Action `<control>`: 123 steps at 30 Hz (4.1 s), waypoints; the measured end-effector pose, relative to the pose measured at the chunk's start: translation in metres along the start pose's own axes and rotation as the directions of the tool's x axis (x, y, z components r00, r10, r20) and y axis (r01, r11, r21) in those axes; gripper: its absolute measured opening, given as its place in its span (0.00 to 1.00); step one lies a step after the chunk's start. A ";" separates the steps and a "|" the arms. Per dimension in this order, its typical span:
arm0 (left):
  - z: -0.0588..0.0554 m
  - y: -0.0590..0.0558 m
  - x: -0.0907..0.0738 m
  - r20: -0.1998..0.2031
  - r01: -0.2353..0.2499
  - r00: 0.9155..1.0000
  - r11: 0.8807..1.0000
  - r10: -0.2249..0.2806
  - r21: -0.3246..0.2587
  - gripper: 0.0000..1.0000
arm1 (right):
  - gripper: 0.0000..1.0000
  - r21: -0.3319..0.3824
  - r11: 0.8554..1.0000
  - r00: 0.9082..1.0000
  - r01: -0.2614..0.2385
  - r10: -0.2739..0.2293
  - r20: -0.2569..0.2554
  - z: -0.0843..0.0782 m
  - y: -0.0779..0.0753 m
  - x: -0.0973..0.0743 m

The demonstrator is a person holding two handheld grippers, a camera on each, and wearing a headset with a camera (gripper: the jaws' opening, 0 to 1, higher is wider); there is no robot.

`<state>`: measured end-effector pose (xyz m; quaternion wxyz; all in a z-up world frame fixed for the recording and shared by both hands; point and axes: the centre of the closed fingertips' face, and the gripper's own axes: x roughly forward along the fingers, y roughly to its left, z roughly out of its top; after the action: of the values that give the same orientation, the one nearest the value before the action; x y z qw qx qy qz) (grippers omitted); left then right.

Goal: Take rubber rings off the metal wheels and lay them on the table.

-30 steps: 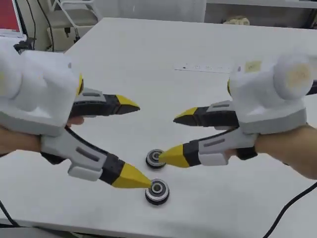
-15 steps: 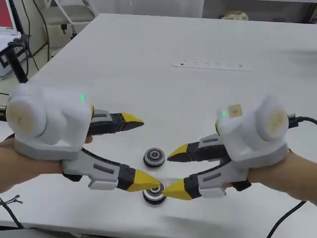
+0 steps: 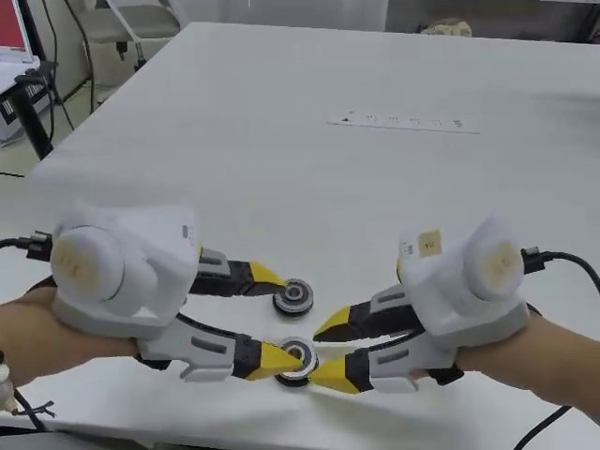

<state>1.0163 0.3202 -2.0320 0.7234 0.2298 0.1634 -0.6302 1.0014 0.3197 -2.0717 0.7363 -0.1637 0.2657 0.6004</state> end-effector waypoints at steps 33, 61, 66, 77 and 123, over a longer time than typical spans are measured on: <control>-0.022 -0.013 0.013 -0.041 0.065 0.997 0.998 -0.066 -0.025 0.08 | 0.00 0.033 0.999 1.000 0.009 -0.008 -0.030 -0.009 -0.002 0.001; -0.024 -0.013 0.014 -0.042 0.062 0.997 0.997 -0.064 -0.045 0.07 | 0.00 0.485 0.874 0.998 -0.024 -0.004 0.058 0.002 -0.009 -0.010; -0.024 -0.012 0.014 -0.041 0.064 0.997 0.997 -0.066 -0.039 0.07 | 0.00 0.497 0.867 0.998 -0.026 -0.004 0.060 0.004 -0.007 -0.009; -0.023 -0.012 0.014 -0.042 0.066 0.997 0.997 -0.068 -0.033 0.07 | 0.00 0.492 0.870 0.998 -0.030 -0.003 0.066 0.007 -0.005 -0.008; -0.023 -0.012 0.015 -0.037 0.056 0.998 0.998 -0.057 -0.040 0.07 | 0.00 0.483 0.872 0.991 -0.080 0.019 0.130 0.024 -0.003 -0.006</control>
<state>1.0081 0.3192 -2.0609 0.7064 0.2229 0.1957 -0.6427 1.0078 0.3280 -2.0496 0.7529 0.0705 0.3672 0.5416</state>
